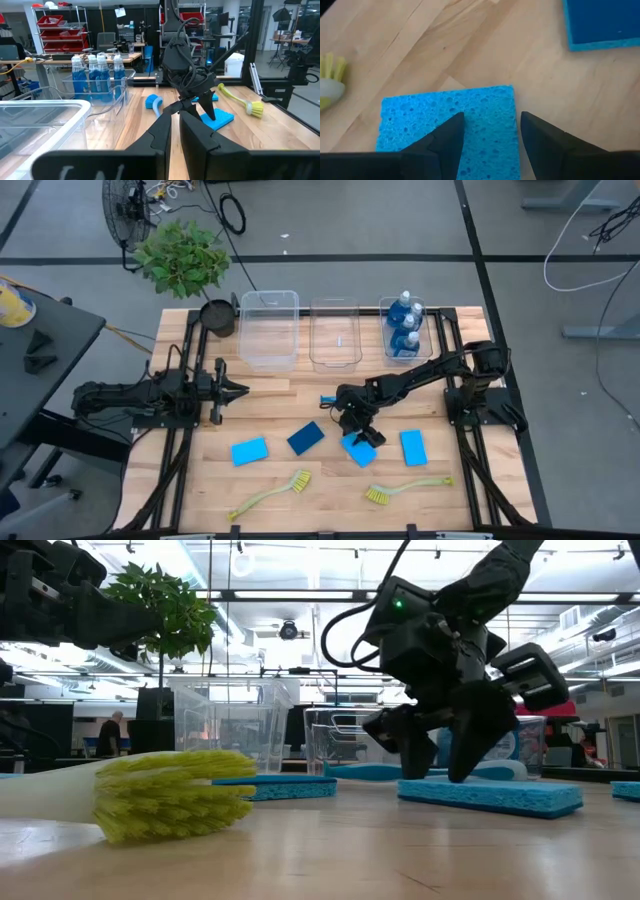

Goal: Pick & Place Kitchen Sink Supplies
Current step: Put the blue sponge into the middle transparent bin

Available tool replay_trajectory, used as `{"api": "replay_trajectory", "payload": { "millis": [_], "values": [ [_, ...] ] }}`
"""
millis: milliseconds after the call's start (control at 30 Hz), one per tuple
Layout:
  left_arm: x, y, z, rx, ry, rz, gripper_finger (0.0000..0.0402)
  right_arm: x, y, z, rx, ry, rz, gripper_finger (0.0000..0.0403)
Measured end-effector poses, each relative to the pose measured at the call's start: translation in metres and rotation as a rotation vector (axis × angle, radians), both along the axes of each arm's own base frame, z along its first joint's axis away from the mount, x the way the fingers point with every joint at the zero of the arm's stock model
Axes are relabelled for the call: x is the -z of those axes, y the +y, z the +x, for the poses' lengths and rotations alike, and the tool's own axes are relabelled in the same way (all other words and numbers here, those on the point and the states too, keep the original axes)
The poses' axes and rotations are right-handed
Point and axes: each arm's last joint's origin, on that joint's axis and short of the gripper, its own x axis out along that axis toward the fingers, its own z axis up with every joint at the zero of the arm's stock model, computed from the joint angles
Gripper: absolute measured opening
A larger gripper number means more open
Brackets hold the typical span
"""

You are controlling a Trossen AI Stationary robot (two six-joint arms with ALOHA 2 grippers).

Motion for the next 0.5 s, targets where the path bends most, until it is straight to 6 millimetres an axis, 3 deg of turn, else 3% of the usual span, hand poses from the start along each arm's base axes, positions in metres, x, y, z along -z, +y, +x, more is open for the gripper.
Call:
{"api": "replay_trajectory", "payload": {
  "millis": [167,500],
  "values": [
    [0.0001,0.0000,0.0000,0.000,0.000,0.000,0.0044,0.0014,0.0002,-0.0014,-0.005,0.000,0.010,0.0186],
    [0.0001,0.0000,0.0000,0.000,0.000,0.000,0.0044,0.0006,-0.0003,0.0001,-0.003,-0.018,0.009,0.0104]
  ]
}}
